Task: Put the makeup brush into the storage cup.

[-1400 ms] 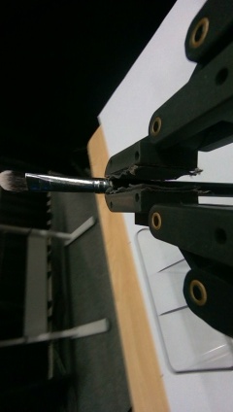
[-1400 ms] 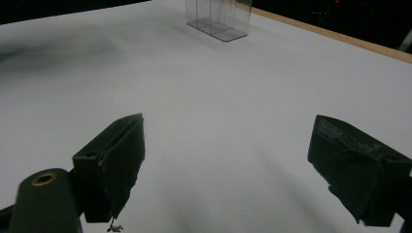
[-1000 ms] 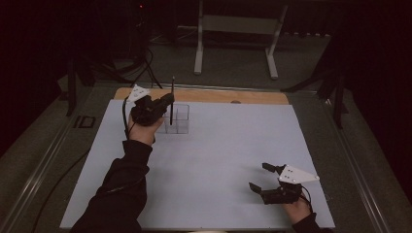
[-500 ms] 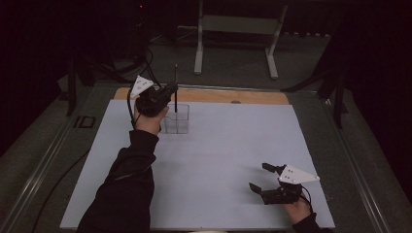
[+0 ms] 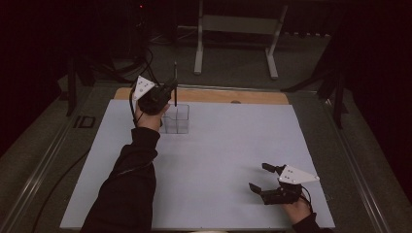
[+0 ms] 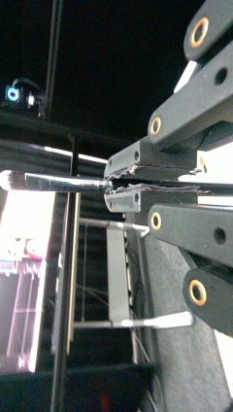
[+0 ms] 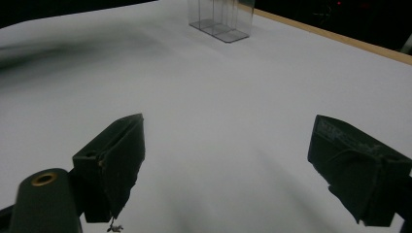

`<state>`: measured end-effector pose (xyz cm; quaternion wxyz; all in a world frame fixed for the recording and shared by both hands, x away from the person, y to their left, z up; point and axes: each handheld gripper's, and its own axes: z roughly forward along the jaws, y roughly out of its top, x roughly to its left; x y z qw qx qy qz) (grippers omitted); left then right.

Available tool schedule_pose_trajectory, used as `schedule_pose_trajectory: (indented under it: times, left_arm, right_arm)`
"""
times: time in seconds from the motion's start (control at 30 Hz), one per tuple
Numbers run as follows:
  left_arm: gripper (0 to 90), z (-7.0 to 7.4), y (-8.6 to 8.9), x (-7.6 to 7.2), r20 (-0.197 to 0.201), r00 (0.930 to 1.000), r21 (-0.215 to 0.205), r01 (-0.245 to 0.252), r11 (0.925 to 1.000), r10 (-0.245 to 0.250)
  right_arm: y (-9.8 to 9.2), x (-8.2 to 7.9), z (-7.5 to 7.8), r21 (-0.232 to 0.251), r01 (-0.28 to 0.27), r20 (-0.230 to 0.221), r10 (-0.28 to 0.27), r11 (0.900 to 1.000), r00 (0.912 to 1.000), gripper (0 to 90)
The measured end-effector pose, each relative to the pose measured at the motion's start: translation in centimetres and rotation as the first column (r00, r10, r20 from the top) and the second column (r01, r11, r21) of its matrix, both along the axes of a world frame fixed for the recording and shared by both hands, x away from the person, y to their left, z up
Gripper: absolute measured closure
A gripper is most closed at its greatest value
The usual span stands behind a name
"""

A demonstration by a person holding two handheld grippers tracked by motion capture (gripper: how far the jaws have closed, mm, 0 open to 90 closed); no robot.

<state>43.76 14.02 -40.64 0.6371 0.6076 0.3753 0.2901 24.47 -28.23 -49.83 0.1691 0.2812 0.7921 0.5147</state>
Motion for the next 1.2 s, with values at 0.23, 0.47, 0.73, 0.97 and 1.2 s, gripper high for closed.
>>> schedule_pose_trajectory:
  times: [0.23, 0.47, 0.73, 0.97, 1.2]
  left_arm:
    - [85.5, -2.2, 0.2, 0.4, -0.054, 0.9978, -0.001, -0.037, 0.9993, 0.037]
    - [85.4, -3.9, 0.6, 0.8, -0.077, 0.992, 0.026, -0.098, 0.9949, 0.1]
    - [85.3, -5.0, 0.2, 0.9, -0.159, 0.9735, 0.072, -0.155, 0.9853, 0.165]
    - [85.3, -5.4, -0.7, 0.9, -0.213, 0.952, 0.16, -0.188, 0.9689, 0.22]
    - [85.0, -5.7, -1.1, 1.2, -0.276, 0.9335, 0.178, -0.184, 0.9668, 0.228]
  right_arm:
    - [0.0, 0.0, 0.0, -0.001, -0.003, 0.005, 0.003, 1.0, 1.0, 13.5]
    - [0.1, -0.1, 0.0, 0.0, -0.009, 0.006, 0.009, 1.0, 0.9999, 13.5]
    - [0.0, 0.0, 0.0, -0.001, -0.008, 0.005, 0.008, 1.0, 1.0, 13.5]
    - [0.0, 0.0, 0.0, 0.0, -0.007, 0.004, 0.007, 1.0, 1.0, 13.5]
    - [0.0, 0.0, 0.0, 0.001, -0.009, 0.004, 0.009, 1.0, 1.0, 13.5]
